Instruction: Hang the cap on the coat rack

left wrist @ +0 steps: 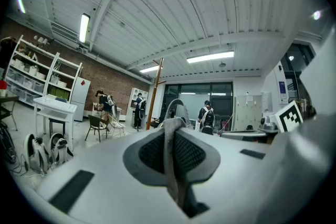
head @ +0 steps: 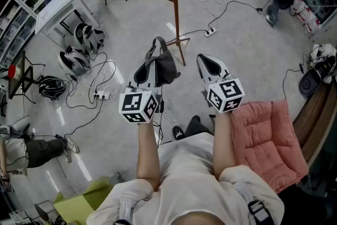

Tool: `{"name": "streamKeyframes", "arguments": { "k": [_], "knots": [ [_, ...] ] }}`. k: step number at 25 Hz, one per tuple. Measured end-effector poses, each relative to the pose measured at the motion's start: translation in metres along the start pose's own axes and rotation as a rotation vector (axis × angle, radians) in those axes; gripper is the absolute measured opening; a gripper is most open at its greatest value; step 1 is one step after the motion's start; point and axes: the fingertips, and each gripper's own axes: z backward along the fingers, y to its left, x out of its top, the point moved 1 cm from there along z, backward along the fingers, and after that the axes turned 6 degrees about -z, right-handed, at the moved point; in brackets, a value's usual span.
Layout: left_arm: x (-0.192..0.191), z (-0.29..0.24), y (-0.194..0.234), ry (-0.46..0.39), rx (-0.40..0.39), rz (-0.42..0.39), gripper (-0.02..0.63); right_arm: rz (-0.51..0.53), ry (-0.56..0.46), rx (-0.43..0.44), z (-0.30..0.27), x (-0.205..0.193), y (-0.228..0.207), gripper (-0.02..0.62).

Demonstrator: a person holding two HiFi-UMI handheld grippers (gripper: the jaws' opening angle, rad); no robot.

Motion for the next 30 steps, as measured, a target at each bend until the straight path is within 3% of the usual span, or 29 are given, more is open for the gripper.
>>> {"name": "streamKeyframes", "arguments": {
  "k": [11, 30],
  "knots": [
    [-0.006, -0.016, 0.009, 0.013, 0.011, -0.015, 0.018, -0.046, -0.022, 0.026, -0.019, -0.004, -0.009, 0.003],
    [0.021, -0.103, 0.076, -0.015, 0.066, -0.040, 0.018, -0.066, -0.057, 0.145, -0.136, 0.037, -0.035, 0.005]
  ]
}}
